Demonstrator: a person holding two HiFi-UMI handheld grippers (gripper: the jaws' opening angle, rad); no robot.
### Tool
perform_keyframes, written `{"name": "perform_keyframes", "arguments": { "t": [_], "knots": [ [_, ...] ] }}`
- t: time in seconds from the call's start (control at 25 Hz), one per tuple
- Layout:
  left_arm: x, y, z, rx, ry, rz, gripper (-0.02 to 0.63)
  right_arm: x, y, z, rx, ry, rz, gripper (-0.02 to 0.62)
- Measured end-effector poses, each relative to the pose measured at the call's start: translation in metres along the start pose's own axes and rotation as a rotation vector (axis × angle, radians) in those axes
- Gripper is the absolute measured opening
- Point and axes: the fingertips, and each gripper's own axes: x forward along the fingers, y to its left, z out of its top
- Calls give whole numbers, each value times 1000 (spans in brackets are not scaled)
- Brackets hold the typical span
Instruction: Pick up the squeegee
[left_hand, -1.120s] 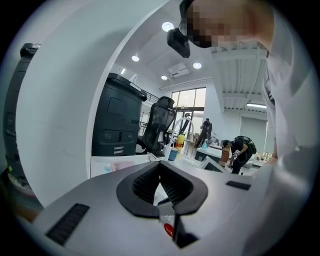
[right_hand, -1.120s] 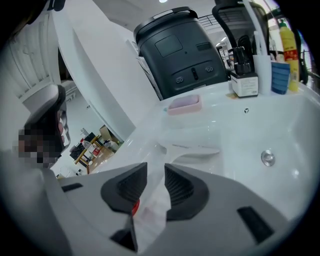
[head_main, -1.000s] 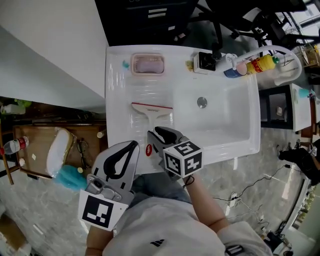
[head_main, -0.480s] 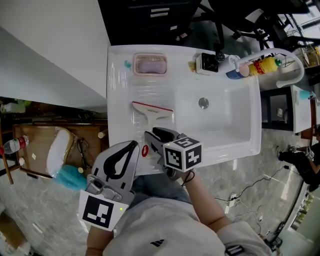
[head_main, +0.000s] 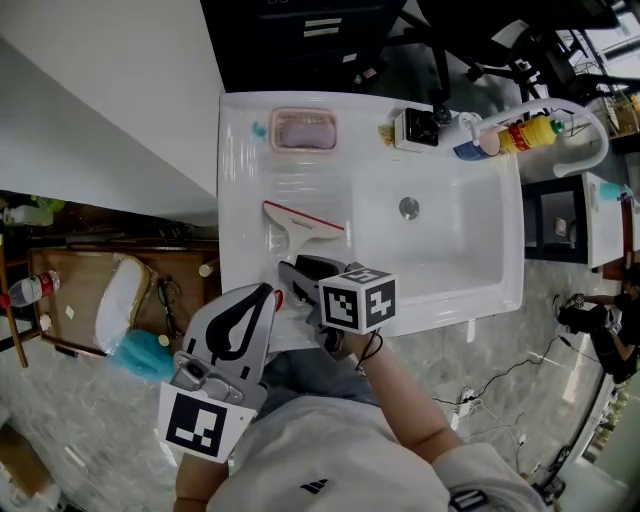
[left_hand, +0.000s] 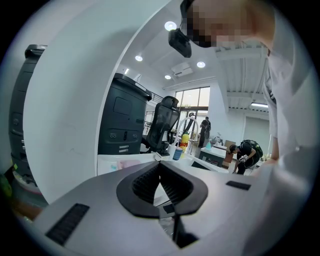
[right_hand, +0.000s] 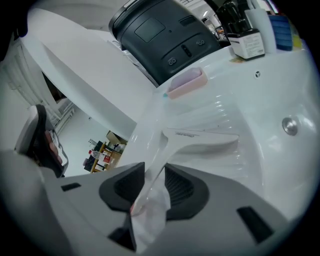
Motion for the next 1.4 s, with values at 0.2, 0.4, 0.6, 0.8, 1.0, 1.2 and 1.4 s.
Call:
{"name": "perform_keyframes", "arguments": {
  "t": [0.2, 0.4, 0.6, 0.8, 1.0, 1.2, 1.4],
  "knots": [
    [-4, 2, 2, 1, -2, 13, 12, -4, 7, 7, 17, -57, 15, 88],
    [-6, 2, 2, 5, -4, 19, 14, -16, 1, 26, -32, -108, -34, 34],
    [-5, -2, 3, 14, -6, 13, 14, -27, 0, 29, -87, -120, -51, 32],
    [-6, -7, 7, 28, -12, 9, 14, -42, 8, 35, -123, -156, -48, 32],
    [-8, -17, 14, 47, -25, -5, 14, -64, 21, 47, -165, -203, -40, 32],
    [-11, -29, 19, 65, -38, -18, 14, -87, 36, 54, -206, -254, -32, 32],
    [-14, -39, 23, 84, -52, -24, 14, -108, 44, 56, -224, -299, -29, 32]
  ]
}}
